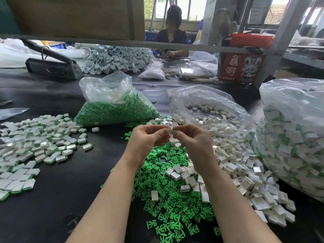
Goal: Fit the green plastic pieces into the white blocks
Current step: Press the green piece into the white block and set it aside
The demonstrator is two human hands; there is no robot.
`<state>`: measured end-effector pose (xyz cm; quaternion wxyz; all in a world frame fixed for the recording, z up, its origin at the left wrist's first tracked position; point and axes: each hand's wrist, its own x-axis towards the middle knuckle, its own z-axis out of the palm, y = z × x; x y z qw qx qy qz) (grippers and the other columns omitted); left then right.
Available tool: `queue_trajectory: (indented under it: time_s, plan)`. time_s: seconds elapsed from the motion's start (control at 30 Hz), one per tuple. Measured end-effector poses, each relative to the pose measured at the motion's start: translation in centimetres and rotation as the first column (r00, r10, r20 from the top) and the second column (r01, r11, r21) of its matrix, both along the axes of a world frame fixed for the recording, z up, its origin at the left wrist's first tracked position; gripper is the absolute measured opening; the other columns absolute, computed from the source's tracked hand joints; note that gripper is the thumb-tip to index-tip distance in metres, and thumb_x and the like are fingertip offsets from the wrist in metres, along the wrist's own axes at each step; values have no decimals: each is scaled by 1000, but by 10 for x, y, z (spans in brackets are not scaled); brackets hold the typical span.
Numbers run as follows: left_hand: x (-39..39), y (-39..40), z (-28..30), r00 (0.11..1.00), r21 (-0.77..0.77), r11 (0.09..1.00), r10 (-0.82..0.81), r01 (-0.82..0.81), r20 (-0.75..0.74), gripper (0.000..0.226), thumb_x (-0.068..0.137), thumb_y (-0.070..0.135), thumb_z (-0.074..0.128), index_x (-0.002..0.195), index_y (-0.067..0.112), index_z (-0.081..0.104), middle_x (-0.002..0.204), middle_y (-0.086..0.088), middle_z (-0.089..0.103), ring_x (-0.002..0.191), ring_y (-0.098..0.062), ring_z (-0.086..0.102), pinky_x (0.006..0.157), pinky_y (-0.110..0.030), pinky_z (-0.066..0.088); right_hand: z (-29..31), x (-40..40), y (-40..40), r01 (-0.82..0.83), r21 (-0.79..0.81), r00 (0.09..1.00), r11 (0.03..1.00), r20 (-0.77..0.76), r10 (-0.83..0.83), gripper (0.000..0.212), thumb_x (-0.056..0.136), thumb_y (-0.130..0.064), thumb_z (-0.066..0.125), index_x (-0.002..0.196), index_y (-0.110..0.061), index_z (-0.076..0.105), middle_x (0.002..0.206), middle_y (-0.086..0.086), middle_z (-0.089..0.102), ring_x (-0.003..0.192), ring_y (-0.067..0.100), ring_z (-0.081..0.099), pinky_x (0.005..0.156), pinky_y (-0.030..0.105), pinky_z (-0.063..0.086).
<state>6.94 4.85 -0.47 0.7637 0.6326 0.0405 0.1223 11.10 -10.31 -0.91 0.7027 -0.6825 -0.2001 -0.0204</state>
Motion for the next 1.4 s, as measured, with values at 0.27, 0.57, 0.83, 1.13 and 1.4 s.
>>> queue_trajectory:
  time_s: [0.27,0.57,0.83,1.13,1.4]
  plan:
    - [3,1,-3,1000,98,995,8,-10,21,10,81,13,76,91,9,77,83,-10,76,75,-16,72,64,-18,53,-1,-1,3,-44,-193,998,980,-54,34,18,98,-18,55,92,-4,65,73,8,63,60,13,51,57,30,42]
    - [-2,4,-3,974,444,867,-187,225,-129,25,104,21,44,85,11,57,70,-1,58,58,-5,52,57,-16,42,1,0,-1,-126,-284,992,950,-20,126,21,100,-12,49,80,-6,55,69,3,49,68,20,44,65,38,37]
    - [-4,-4,-2,960,358,891,-245,279,-139,26,105,13,37,81,12,49,68,0,44,58,-8,40,53,-15,36,1,-2,1,-174,-301,985,938,-64,162,33,103,-16,40,71,-14,48,65,-1,43,61,14,37,63,37,32]
    - [-6,-14,1,962,319,908,-257,273,-90,27,105,16,38,84,9,54,72,-8,42,63,-15,37,54,-22,31,-4,0,4,-32,-343,998,939,43,50,35,104,-16,40,81,4,57,66,4,50,65,21,44,62,45,41]
    - [0,-14,-4,976,287,932,-209,220,-69,33,105,17,41,95,-10,58,61,2,45,54,-10,37,49,-18,31,-7,-2,4,87,-499,973,862,229,35,34,104,-19,37,79,-4,55,66,3,55,60,17,46,60,39,38]
